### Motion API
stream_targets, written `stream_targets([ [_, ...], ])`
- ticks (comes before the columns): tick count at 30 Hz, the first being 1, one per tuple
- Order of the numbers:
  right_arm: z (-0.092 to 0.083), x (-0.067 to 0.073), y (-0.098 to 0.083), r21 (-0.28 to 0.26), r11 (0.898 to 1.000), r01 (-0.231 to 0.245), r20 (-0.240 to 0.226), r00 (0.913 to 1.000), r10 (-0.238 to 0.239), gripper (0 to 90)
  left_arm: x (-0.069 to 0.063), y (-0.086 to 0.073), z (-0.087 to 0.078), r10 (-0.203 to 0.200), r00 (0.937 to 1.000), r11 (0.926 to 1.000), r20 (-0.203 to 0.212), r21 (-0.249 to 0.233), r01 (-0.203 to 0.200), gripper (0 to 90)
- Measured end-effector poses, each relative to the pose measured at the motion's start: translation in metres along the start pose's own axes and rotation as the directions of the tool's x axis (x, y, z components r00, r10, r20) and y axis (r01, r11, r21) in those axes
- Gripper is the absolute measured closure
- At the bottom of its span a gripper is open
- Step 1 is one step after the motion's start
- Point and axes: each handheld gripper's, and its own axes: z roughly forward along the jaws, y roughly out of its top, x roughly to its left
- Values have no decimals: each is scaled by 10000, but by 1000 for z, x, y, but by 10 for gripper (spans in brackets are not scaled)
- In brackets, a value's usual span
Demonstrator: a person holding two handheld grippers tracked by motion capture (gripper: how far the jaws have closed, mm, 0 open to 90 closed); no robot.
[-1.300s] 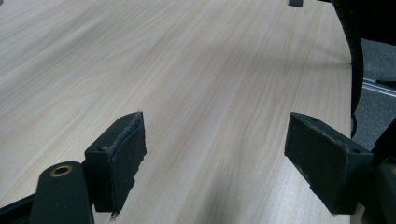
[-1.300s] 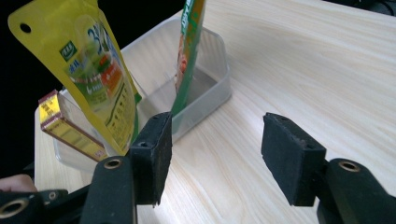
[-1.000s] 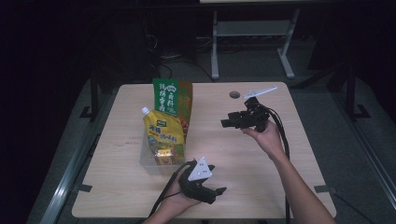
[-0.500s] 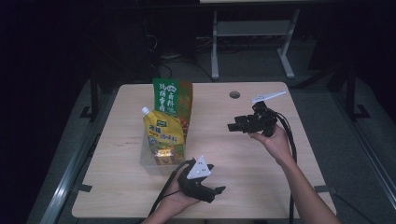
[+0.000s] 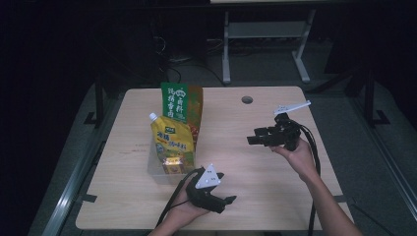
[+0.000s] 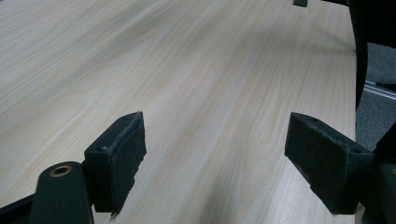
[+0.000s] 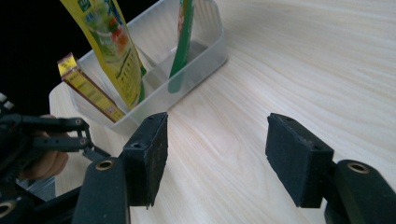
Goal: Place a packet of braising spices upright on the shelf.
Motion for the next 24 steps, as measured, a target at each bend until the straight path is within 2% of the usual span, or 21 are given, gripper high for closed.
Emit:
stream_targets([
  [6,-6,-1,-10,194,9997,-160,109,9998,158,378,0,-1,1,-2,10000,10000,20,63,1,198],
  [11,-11,-3,-18,193,9993,-311,-25,9995,311,371,-1,-2,1,9,10000,10000,25,63,-9,198],
  [22,-17,-2,-35,259,9981,-560,-17,9984,561,373,0,-2,0,-57,10000,10000,-24,33,57,198],
  [24,-19,-1,-40,214,9986,-486,25,9988,486,372,0,-2,0,-34,10000,10000,-26,33,34,198],
])
